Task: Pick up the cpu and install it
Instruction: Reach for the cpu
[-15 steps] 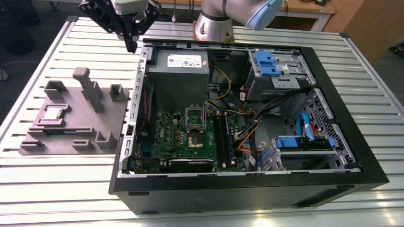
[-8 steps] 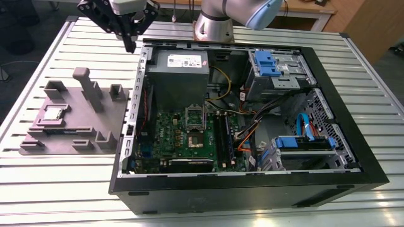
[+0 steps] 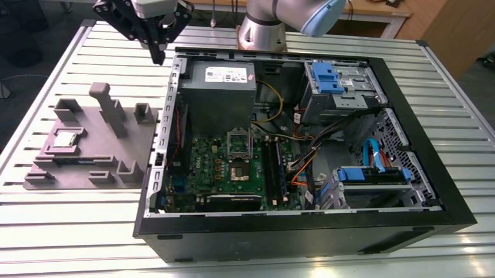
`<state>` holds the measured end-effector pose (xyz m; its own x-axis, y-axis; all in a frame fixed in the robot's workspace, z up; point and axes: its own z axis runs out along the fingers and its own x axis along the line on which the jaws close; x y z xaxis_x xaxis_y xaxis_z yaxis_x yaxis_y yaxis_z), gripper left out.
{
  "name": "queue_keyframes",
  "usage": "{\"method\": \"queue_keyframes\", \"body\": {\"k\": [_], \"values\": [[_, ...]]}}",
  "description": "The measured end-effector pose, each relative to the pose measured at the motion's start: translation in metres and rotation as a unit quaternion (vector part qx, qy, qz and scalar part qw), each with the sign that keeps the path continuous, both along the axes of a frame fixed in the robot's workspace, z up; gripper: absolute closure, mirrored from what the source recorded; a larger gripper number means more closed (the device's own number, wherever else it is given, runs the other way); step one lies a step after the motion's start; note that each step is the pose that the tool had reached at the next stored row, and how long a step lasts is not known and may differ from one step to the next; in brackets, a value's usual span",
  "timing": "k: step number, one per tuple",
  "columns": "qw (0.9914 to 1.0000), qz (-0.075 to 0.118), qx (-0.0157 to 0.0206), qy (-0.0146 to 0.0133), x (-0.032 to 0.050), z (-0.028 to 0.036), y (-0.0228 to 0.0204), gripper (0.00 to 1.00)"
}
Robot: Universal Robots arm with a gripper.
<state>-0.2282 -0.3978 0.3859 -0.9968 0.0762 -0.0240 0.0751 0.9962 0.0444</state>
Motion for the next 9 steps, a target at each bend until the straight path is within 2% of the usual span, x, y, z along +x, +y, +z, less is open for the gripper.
{"method": "queue_keyframes", "body": {"k": [9], "values": [[1.00000,0.000,0.0000,0.0000,-0.0028,-0.0001,0.0000,0.90]]}}
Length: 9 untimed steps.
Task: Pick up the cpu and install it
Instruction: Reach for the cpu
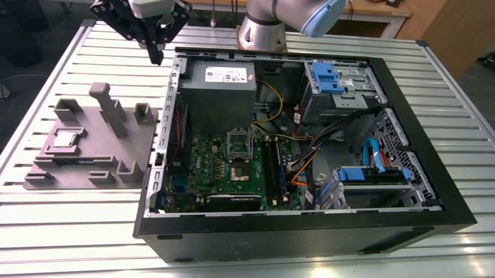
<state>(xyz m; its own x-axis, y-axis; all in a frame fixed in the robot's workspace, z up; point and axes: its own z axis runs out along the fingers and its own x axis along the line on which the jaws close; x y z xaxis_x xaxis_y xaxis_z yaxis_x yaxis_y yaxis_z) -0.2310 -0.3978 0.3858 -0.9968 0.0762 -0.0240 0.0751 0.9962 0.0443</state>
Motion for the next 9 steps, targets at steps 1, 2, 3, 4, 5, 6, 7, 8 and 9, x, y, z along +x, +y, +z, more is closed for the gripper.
{"method": "queue_keyframes", "body": {"k": [1,2,3,4,5,6,7,8,9], "values": [[1.00000,0.000,0.0000,0.0000,-0.0003,0.0000,0.0000,0.90],[1.00000,0.000,0.0000,0.0000,-0.0006,-0.0001,0.0000,0.90],[1.00000,0.000,0.0000,0.0000,-0.0009,-0.0001,0.0000,0.90],[1.00000,0.000,0.0000,0.0000,-0.0012,-0.0001,0.0000,0.90],[1.00000,0.000,0.0000,0.0000,-0.0015,-0.0001,0.0000,0.90],[1.00000,0.000,0.0000,0.0000,-0.0018,-0.0001,0.0000,0.90],[1.00000,0.000,0.0000,0.0000,-0.0021,-0.0001,0.0000,0.90],[1.00000,0.000,0.0000,0.0000,-0.0024,-0.0001,0.0000,0.90],[1.00000,0.000,0.0000,0.0000,-0.0027,-0.0002,0.0000,0.90]]}}
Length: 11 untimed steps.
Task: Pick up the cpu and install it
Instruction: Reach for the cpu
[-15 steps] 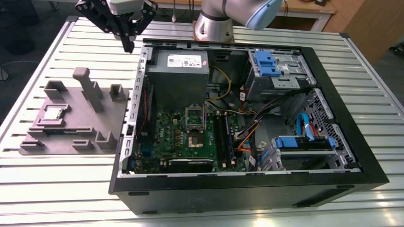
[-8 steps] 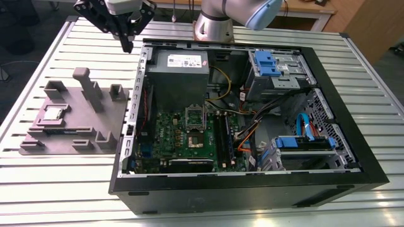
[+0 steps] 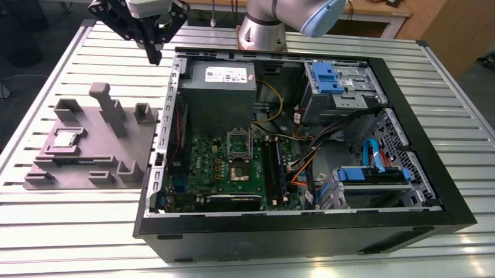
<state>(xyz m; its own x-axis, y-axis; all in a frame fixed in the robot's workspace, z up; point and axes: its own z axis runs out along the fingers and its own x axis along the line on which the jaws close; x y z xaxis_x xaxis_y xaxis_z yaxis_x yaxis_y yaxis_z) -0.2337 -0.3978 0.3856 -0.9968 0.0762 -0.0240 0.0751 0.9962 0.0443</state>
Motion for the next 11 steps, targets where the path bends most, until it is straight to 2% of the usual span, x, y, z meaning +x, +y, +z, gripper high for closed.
{"method": "queue_keyframes", "body": {"k": [11], "values": [[1.00000,0.000,0.0000,0.0000,-0.0034,-0.0002,0.0000,0.90]]}}
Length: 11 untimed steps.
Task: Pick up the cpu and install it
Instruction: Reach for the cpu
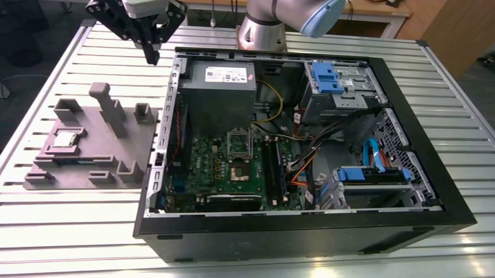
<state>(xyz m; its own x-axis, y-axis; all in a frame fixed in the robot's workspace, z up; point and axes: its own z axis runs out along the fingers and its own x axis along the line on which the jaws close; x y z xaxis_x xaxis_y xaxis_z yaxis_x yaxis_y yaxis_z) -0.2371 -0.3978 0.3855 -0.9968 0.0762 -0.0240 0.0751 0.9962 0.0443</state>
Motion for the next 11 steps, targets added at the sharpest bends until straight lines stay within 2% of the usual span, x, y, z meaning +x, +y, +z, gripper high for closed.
{"method": "queue_keyframes", "body": {"k": [11], "values": [[1.00000,0.000,0.0000,0.0000,-0.0022,-0.0001,0.0000,0.90]]}}
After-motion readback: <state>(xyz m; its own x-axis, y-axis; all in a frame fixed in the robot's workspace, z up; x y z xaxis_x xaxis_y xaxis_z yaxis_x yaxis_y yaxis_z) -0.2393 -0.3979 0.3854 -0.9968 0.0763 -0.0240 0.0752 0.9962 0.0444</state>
